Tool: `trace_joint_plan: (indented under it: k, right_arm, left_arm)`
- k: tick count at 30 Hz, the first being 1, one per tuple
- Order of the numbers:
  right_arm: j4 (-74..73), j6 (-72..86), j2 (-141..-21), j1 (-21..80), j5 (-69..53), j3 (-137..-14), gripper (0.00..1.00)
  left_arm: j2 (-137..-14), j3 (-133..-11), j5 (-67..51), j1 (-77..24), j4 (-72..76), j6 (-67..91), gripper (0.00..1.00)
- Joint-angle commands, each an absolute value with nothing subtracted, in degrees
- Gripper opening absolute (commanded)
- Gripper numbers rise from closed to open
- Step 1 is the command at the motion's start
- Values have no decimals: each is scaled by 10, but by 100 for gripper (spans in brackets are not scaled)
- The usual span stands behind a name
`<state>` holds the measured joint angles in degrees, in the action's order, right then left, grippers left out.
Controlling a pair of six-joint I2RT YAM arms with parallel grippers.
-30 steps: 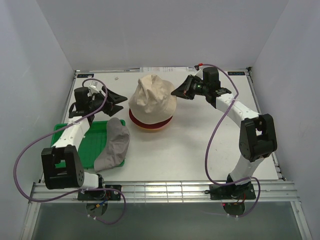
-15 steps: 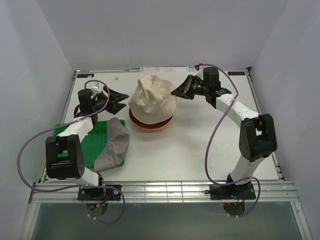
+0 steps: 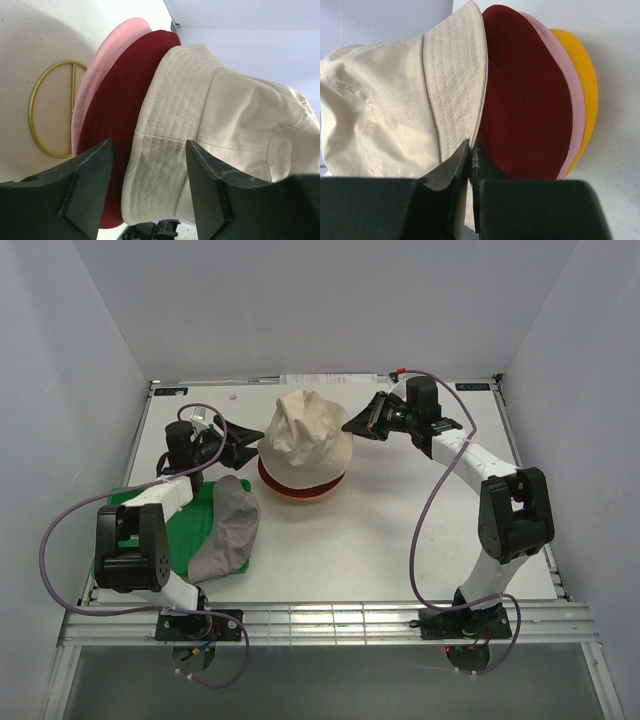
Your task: Stack the hats
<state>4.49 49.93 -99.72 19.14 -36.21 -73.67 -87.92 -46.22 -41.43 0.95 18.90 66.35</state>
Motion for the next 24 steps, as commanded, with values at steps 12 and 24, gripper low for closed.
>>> trace_joint_plan:
  k: [12, 24]
  right_arm:
    - [67, 499, -995, 189, -366, -725, 8]
    - [65, 494, -1002, 189, -357, -717, 8]
  left_arm:
    - [-852, -458, -428, 10, 218, 676, 47]
    - [-836, -440, -425, 10, 202, 664, 0]
